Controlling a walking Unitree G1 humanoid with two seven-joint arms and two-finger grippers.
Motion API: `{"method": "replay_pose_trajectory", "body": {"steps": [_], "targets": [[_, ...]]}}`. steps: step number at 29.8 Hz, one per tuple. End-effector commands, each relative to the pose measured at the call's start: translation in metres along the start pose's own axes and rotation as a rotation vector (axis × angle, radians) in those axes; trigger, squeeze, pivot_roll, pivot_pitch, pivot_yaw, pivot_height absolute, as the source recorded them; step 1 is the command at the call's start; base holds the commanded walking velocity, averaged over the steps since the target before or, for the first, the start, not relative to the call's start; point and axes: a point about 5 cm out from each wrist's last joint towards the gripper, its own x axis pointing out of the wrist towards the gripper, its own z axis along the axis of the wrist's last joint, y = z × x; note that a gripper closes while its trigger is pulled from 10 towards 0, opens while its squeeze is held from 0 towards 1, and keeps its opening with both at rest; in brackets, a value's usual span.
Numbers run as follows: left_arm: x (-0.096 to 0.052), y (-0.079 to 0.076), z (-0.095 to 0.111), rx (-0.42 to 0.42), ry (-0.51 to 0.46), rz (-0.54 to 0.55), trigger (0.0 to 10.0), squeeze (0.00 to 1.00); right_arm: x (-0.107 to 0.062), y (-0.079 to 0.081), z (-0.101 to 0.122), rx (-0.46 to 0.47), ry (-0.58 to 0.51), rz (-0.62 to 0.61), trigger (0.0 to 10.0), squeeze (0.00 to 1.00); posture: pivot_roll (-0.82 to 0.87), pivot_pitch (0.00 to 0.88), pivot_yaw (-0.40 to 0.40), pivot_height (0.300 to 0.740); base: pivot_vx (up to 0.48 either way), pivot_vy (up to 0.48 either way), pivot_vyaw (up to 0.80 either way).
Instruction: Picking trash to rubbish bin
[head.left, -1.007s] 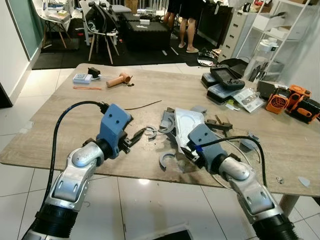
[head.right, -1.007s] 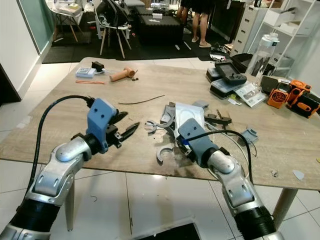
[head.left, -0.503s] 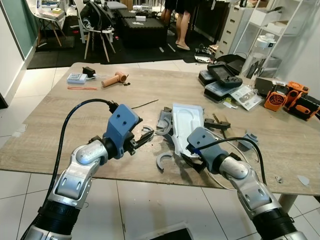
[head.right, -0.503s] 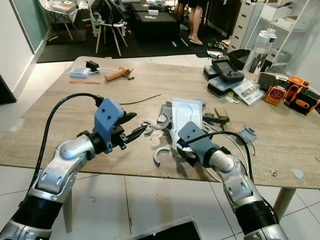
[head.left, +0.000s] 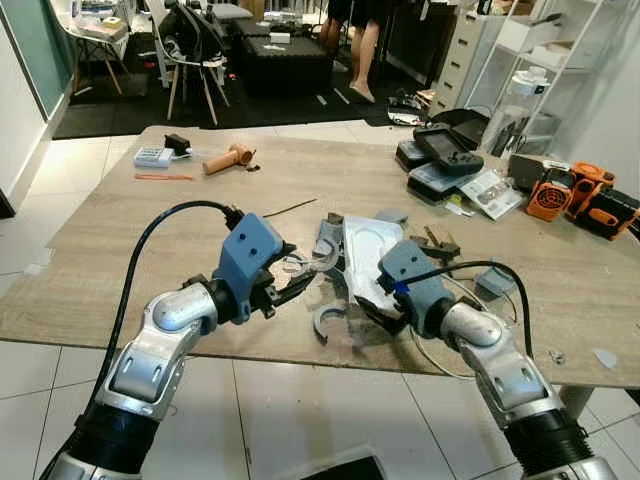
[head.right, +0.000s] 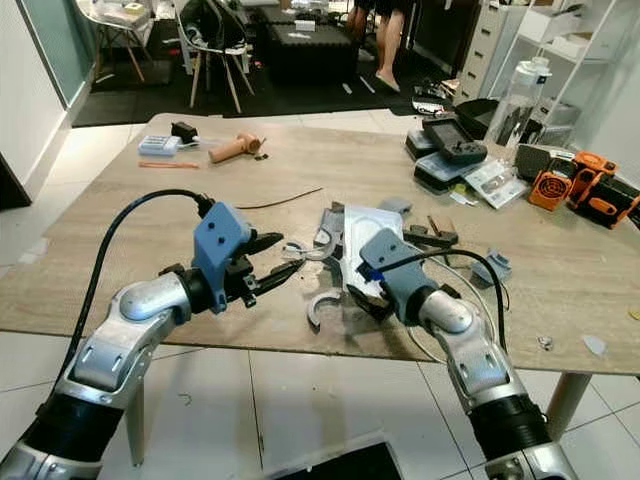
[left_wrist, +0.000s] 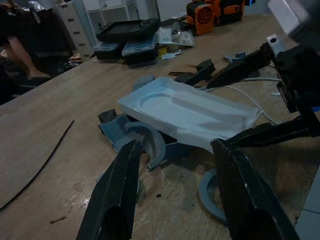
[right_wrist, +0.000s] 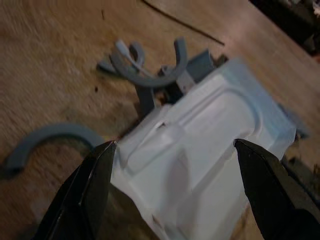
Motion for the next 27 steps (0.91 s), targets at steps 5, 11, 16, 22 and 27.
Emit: {"method": "replay_pose_trajectory", "body": {"steps": [5, 11, 16, 22, 27], "targets": [[-0.001, 0.000, 0.001, 0.009, 0.007, -0.016, 10.0, 0.00, -0.002, -0.001, 0.008, 0.027, 0.003, 0.034, 10.0, 0.00, -0.06, 0.041, -0.015, 0.740, 0.000, 0.000, 0.00], [-0.003, -0.006, 0.001, -0.002, 0.003, -0.064, 10.0, 0.00, -0.010, 0.013, 0.004, 0.078, 0.069, 0.160, 10.0, 0.00, -0.06, 0.040, -0.019, 0.740, 0.000, 0.000, 0.00], [-0.004, -0.009, 0.002, -0.006, -0.002, -0.082, 10.0, 0.00, -0.014, 0.016, 0.004, 0.082, 0.094, 0.194, 10.0, 0.00, -0.06, 0.038, -0.023, 0.740, 0.000, 0.000, 0.00], [-0.001, -0.010, 0.002, -0.004, -0.010, -0.081, 10.0, 0.00, -0.021, 0.009, -0.009, -0.009, 0.223, 0.159, 10.0, 0.00, -0.07, 0.030, -0.027, 0.740, 0.000, 0.000, 0.00], [0.000, -0.011, 0.003, -0.006, -0.015, -0.086, 10.0, 0.00, -0.022, 0.007, -0.019, -0.012, 0.252, 0.141, 10.0, 0.00, -0.07, 0.030, -0.023, 0.740, 0.000, 0.000, 0.00]]}}
